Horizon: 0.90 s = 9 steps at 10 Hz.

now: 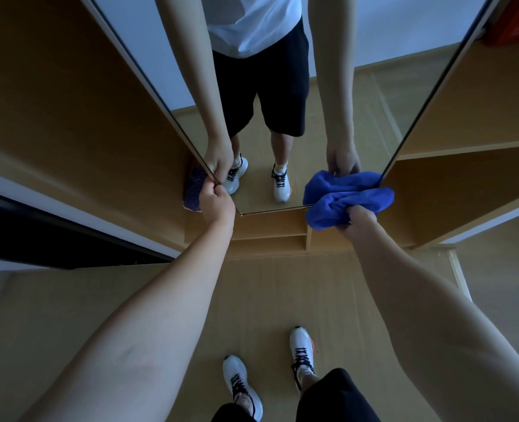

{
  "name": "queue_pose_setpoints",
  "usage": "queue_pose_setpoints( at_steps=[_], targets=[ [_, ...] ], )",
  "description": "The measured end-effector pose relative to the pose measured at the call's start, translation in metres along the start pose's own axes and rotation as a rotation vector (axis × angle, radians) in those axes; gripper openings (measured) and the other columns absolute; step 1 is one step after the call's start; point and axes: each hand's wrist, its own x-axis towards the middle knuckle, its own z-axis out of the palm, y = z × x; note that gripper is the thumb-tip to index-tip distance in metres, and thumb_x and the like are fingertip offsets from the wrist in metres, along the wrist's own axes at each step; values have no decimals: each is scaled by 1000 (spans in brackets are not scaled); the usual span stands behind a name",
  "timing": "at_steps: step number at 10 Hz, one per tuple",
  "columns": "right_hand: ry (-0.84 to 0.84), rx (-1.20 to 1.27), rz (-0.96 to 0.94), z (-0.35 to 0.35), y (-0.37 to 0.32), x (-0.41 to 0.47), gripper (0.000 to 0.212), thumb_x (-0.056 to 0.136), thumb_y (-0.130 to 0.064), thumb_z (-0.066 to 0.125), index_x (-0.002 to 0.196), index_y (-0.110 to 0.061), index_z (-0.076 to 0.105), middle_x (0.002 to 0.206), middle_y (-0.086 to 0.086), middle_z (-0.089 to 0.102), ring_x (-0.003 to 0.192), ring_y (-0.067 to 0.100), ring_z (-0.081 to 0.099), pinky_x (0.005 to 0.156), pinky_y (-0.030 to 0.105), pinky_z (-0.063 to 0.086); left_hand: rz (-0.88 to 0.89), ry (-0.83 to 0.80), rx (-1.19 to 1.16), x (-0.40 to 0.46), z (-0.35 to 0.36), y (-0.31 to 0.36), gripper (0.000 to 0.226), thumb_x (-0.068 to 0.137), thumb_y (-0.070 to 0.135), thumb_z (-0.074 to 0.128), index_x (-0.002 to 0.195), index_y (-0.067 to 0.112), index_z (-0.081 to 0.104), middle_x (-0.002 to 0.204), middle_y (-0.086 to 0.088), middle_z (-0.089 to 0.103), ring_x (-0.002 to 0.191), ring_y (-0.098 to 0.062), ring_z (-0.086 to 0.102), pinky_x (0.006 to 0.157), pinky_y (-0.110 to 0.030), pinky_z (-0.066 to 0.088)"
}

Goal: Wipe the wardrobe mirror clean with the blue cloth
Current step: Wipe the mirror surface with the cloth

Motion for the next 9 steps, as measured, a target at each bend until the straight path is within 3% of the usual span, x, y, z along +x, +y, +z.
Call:
queue_pose_setpoints(
  at_steps=[1,3,4,5,7,8,9],
  targets=[
    [36,-88,-63,-11,-8,-1,44,97,-4,48,141,-8,44,131,9,55,80,16,59,68,33,52,-17,-5,-11,0,-1,0,37,103,8,35,129,12,62,127,-13,62,113,-28,59,86,-30,44],
    [176,-209,-228,-17,-32,-37,49,90,-6,51,135,-24,47,116,2,56,99,21,57,93,35,47,-80,-67,65,1,-8,13,34,102,10,37,124,16,63,122,-12,64,111,-32,58,95,-37,45],
    [282,-418,-397,-14,-37,-55,36,90,-9,49,124,-21,48,108,1,57,96,23,56,90,37,47,-131,-105,157,3,-13,17,30,102,16,40,123,15,61,124,-14,64,116,-37,57,98,-44,48],
    [340,-553,-598,-16,-37,-64,27,86,-7,49,111,-19,48,109,3,62,99,26,60,88,40,49,-155,-142,271,3,-16,26,32,101,15,42,129,12,56,130,-16,59,117,-39,56,89,-41,49],
    [344,-586,-713,-8,-72,-112,20,88,-7,47,104,-20,45,106,3,61,91,23,59,79,34,43,-95,-289,397,-6,-36,48,46,99,7,44,144,8,43,144,-17,47,129,-38,48,98,-40,47],
    [383,-594,-814,-1,-93,-143,18,88,-9,49,105,-16,44,107,7,62,94,29,60,79,38,47,-78,-311,362,-16,-52,66,48,97,11,44,145,14,42,140,-17,49,124,-38,51,98,-43,50],
    [438,-518,-965,11,-118,-180,27,85,-7,49,111,-13,48,113,9,61,104,33,58,90,43,48,-58,-322,352,-23,-65,89,45,97,16,43,142,14,43,135,-17,52,121,-40,51,99,-47,49]
  ],
)
